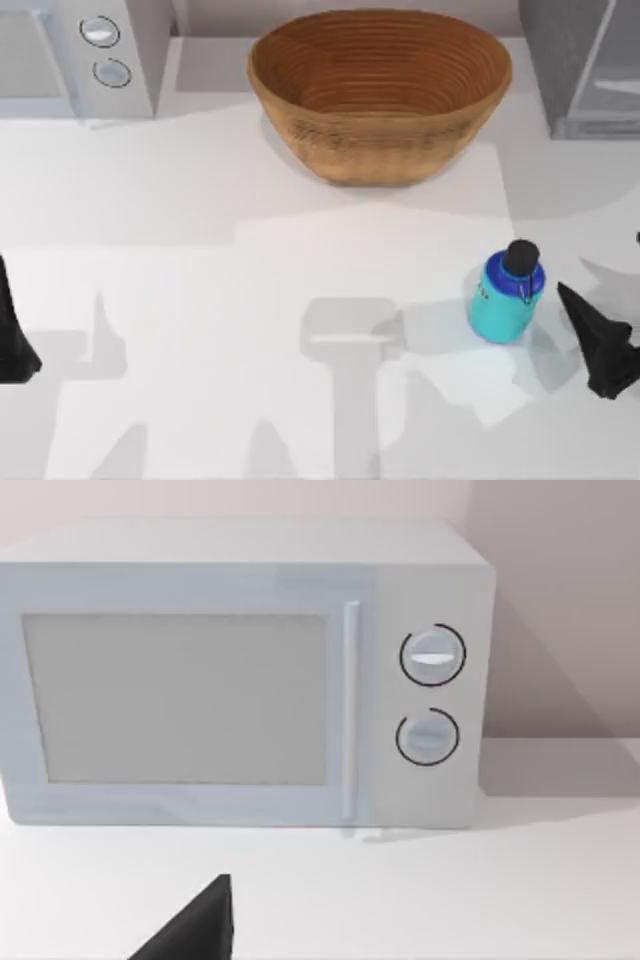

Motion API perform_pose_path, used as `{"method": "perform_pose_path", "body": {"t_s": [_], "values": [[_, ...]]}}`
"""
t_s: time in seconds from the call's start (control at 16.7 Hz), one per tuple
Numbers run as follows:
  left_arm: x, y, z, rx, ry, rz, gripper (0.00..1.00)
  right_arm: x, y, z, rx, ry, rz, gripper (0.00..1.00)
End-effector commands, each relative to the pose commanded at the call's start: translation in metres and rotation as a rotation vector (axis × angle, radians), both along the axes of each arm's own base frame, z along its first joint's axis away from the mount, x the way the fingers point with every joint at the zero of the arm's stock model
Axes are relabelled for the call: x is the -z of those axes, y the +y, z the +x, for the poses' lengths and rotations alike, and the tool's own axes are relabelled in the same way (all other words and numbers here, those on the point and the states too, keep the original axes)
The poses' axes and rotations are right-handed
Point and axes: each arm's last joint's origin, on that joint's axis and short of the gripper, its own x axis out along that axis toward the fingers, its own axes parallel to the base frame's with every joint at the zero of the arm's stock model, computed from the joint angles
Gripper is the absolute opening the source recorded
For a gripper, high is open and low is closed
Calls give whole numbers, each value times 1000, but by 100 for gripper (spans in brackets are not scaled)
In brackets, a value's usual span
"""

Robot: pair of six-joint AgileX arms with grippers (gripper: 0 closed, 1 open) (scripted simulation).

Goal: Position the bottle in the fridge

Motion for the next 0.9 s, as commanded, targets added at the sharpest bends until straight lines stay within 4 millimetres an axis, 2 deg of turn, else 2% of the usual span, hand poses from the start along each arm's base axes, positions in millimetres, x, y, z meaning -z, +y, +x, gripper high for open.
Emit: {"method": "perform_pose_path", "body": {"t_s": [0.3,0.48,0.9], "values": [[0,0,0,0,0,0,100,30,6,3,-139,32,1,100],[0,0,0,0,0,0,100,42,8,2,-190,44,4,100],[0,0,0,0,0,0,100,46,8,0,-203,52,5,100]]}}
